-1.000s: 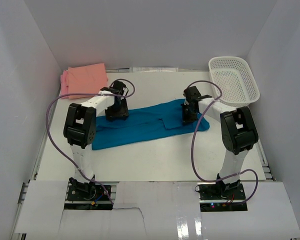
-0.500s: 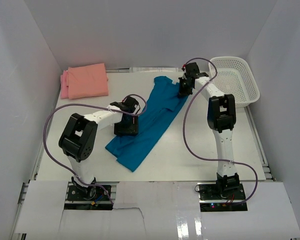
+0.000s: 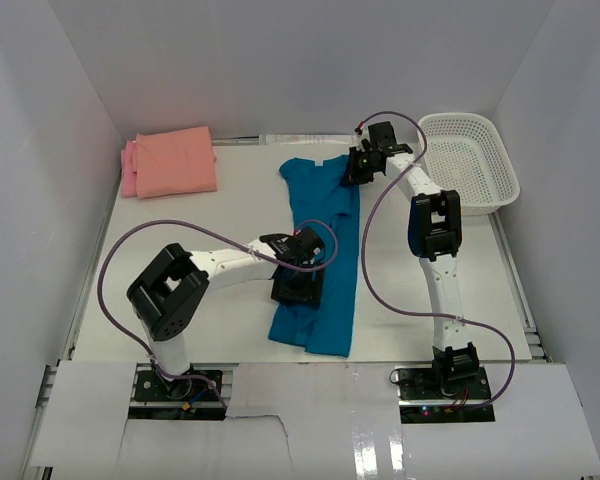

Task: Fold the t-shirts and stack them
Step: Rotate the tshirt 90 degrees

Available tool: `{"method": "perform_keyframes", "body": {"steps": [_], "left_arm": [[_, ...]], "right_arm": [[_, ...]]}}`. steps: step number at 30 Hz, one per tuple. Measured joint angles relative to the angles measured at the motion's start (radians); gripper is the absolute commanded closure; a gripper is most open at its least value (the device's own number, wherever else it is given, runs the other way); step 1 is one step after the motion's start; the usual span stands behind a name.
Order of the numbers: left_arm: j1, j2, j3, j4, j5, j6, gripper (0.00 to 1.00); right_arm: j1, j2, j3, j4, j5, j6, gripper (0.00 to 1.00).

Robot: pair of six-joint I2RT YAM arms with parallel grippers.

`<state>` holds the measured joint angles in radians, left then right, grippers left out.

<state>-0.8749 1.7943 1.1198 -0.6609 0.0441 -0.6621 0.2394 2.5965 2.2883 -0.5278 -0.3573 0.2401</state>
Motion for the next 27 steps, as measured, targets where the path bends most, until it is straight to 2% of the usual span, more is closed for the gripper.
{"method": "perform_keyframes", "body": {"steps": [6,9,19,22,24,27], "left_arm": [[-0.116,0.081,0.087,0.037,0.250,-0.136,0.16],[-0.134,0.107,0.101,0.072,0.319,-0.181,0.15],[-0.123,0.087,0.092,0.031,0.309,-0.203,0.14],[-0.097,0.065,0.090,-0.039,0.262,-0.187,0.14],[-0.055,0.038,0.090,-0.098,0.230,-0.170,0.14],[0.084,-0.029,0.112,-0.179,0.178,-0.123,0.11]], "right_arm": [[-0.006,0.015,0.003,0.050,-0.044,0.016,0.89],[-0.006,0.015,0.000,0.054,-0.058,0.015,0.89],[-0.005,0.001,-0.029,0.081,-0.069,0.014,0.89],[-0.005,-0.003,-0.029,0.079,-0.069,0.013,0.83],[-0.004,-0.008,-0.030,0.080,-0.071,0.010,0.83],[-0.005,-0.040,-0.056,0.083,-0.081,0.011,0.83]]}}
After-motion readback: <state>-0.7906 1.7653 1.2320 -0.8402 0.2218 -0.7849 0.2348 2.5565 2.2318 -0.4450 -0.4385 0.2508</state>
